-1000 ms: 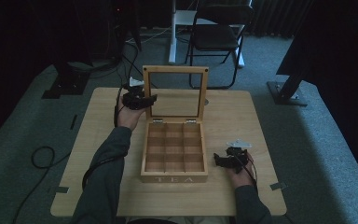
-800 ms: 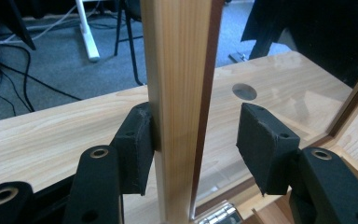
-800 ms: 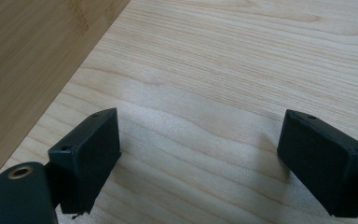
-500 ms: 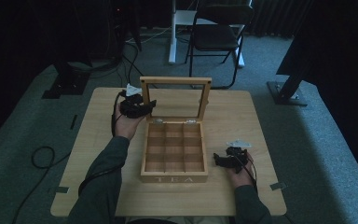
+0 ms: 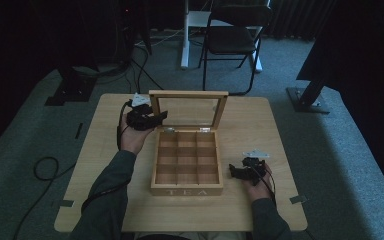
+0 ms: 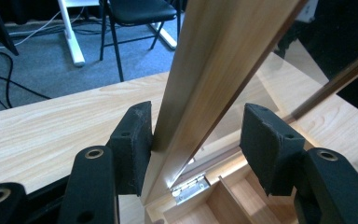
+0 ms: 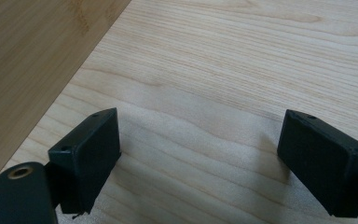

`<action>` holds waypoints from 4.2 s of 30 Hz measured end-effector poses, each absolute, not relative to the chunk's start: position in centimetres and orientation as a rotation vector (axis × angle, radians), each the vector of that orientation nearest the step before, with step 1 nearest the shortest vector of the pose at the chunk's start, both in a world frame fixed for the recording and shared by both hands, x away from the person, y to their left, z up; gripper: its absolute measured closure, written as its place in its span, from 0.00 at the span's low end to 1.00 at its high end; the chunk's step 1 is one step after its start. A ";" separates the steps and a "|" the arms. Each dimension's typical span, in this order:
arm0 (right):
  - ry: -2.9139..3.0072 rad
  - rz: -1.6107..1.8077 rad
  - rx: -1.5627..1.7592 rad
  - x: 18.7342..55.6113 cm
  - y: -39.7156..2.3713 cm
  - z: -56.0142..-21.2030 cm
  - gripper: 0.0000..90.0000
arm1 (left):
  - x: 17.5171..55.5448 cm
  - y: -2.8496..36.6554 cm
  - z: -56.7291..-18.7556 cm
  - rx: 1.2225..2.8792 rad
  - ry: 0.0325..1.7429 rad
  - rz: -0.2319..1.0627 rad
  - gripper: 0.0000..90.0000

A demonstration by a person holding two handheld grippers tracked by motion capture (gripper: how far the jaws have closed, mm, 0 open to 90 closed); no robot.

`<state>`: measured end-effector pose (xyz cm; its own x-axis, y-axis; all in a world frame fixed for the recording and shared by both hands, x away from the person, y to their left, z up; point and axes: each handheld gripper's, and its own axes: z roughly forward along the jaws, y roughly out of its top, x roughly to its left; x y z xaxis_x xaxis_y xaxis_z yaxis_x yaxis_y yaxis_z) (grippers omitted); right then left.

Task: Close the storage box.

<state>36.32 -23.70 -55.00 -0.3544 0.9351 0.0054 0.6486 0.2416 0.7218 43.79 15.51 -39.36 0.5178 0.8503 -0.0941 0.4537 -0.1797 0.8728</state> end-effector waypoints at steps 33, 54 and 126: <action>2.090 0.897 1.446 36.3 -23.7 -55.0 0.14 | 39.9 16.5 -35.5 1.744 0.985 0.588 0.55; 2.089 0.896 1.447 36.3 -23.7 -55.0 0.14 | 37.7 17.6 -35.2 1.718 0.979 0.567 0.58; 2.088 0.898 1.447 36.3 -23.7 -55.0 0.14 | 32.5 17.7 -39.7 1.706 1.016 0.451 0.55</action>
